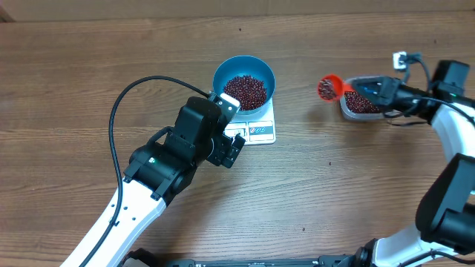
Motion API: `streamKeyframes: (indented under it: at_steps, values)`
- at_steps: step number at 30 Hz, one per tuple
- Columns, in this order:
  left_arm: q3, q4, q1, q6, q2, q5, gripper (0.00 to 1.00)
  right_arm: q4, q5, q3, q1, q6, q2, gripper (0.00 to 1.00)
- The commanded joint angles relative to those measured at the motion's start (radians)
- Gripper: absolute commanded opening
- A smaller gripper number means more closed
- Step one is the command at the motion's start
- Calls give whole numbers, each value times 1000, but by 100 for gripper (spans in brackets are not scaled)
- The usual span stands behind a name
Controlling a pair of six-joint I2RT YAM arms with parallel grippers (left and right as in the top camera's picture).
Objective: Scoop item into bowl and weigh 150g on scale
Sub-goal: 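Carry the filled scoop with the right gripper over the teal bowl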
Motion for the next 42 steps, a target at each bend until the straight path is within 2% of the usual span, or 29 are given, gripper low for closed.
streamKeyframes:
  at_steps: [1, 5, 11, 15, 21, 28, 31, 38, 42]
  values:
    - [-3, 4, 4, -13, -9, 12, 100, 67, -24, -1, 53, 124, -32, 4]
    - [-3, 4, 4, -13, -9, 12, 100, 176, -12, -1, 129, 232, -32, 4]
    - [-3, 4, 4, -13, -9, 12, 100, 254, 62, -1, 214, 330, -32, 4]
    - [-3, 4, 4, -13, -9, 12, 100, 273, 73, -1, 251, 330, -32, 4]
    - [-3, 4, 4, -13, -9, 12, 100, 291, 189, -1, 315, 375, -32, 4]
    - [-3, 4, 4, -13, -9, 12, 100, 410, 294, -2, 408, 373, -32, 4]
    - [-3, 4, 4, -13, -9, 12, 100, 431, 388, -2, 450, 326, -32, 4]
    - [-3, 4, 4, -13, -9, 12, 100, 433, 470, -2, 528, 58, -29, 4]
    - [-3, 4, 4, -13, -9, 12, 100, 433, 529, -2, 550, 1, -27, 4]
